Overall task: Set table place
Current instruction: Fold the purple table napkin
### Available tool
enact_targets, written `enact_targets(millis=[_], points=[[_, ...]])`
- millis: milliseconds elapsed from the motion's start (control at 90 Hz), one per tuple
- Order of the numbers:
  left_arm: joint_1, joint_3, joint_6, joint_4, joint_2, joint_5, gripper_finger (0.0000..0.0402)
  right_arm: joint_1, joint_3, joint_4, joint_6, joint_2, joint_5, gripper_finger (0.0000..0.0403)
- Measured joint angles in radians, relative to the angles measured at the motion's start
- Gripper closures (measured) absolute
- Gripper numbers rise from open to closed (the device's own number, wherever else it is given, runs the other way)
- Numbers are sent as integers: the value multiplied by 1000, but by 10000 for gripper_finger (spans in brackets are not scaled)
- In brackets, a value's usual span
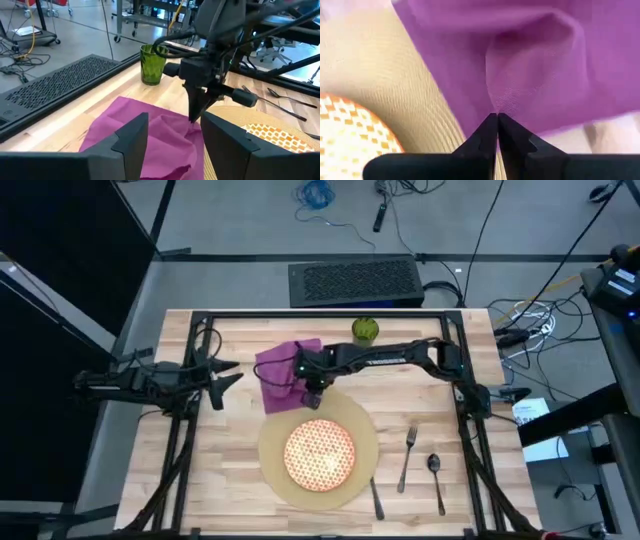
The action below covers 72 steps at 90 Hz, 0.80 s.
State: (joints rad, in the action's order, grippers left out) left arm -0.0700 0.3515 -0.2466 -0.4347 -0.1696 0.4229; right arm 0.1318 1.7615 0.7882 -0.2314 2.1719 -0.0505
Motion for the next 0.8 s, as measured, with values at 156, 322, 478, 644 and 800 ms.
enact_targets(millis=[156,322,478,644,800], points=[[0,0,0,1,0,0,233,-16,-5,33,6,8,-3,403],[0,0,0,0,0,0,233,-34,-8,45,5,8,-37,403],[0,0,0,0,0,0,233,-45,-8,43,5,8,-54,403],[0,0,-3,1,-13,1,233,-48,-8,33,9,-6,-77,378],[0,0,-1,4,-54,1,233,-49,-8,-10,18,-42,-87,312]])
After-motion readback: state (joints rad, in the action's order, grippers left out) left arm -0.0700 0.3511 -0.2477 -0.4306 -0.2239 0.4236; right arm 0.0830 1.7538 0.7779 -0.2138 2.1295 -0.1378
